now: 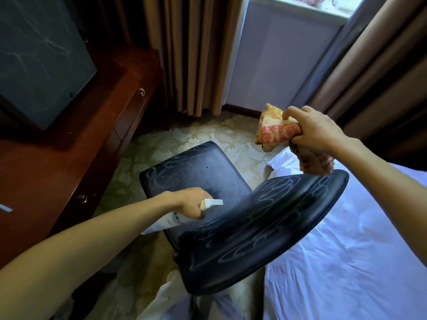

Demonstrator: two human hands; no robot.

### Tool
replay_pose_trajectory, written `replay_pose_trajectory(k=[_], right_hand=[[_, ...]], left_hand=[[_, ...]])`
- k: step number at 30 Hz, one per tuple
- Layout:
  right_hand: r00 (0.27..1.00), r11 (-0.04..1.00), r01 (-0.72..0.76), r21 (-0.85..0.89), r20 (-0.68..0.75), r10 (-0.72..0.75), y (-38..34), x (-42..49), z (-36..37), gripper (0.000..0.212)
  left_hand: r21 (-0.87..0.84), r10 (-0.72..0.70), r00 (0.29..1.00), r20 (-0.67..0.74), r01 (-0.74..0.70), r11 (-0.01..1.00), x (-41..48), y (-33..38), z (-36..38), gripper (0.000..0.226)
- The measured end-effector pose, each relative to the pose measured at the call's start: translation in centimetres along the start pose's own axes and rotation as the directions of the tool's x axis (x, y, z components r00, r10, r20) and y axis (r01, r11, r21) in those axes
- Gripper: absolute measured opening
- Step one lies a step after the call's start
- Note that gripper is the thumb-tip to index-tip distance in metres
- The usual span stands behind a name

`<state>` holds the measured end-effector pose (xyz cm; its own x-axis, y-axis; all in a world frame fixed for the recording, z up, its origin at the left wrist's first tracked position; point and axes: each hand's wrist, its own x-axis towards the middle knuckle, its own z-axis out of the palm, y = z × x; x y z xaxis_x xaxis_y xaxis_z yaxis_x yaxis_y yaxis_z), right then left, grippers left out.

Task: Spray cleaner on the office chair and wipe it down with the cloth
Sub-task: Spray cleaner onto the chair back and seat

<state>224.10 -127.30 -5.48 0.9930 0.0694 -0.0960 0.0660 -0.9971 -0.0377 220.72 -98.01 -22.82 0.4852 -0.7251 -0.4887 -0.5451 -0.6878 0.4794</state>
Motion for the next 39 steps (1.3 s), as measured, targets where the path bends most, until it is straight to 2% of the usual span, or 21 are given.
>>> replay_pose_trajectory(k=[5,12,17,24,31,33,39], right_hand=[[1.000,1.000,-0.026,0.001,0.016,0.026,2.4,1.1,0.7,0.053],[0.996,0.999,0.014,-0.037,0.091,-0.010,3.2,4.4,3.4,0.053],[0.991,0.997,0.064,-0.031,0.121,-0.060,2.3,6.4,5.2,0.051],[0.985,0.992,0.125,-0.012,0.119,-0.123,0.7,8.1,5.5,0.051],[0.978,0.984,0.174,-0.030,0.125,-0.169,-0.9,7.6,4.7,0.051],[0.978,0.984,0.175,-0.034,0.123,-0.169,-1.5,7.1,4.4,0.050],[0.976,0.979,0.197,-0.043,0.098,-0.192,-3.6,4.4,3.2,0.051]], left_hand=[[0.003,0.015,1.000,0.021,-0.015,1.000,2.8,-2.4,-0.3,0.020],[-0.015,-0.078,0.991,0.106,0.080,0.997,4.8,-5.6,2.8,0.012],[-0.070,-0.140,0.978,0.157,0.152,0.986,3.1,-8.7,7.0,0.015],[-0.185,-0.098,0.989,0.114,0.118,0.976,-1.4,-9.0,10.5,0.021],[-0.329,-0.205,0.979,0.012,0.198,0.923,-5.1,-7.4,13.1,0.016],[-0.383,-0.214,0.976,-0.048,0.179,0.906,-6.2,-7.6,14.0,0.020],[-0.393,-0.162,0.951,-0.263,0.047,0.918,-9.1,-6.9,16.0,0.019]])
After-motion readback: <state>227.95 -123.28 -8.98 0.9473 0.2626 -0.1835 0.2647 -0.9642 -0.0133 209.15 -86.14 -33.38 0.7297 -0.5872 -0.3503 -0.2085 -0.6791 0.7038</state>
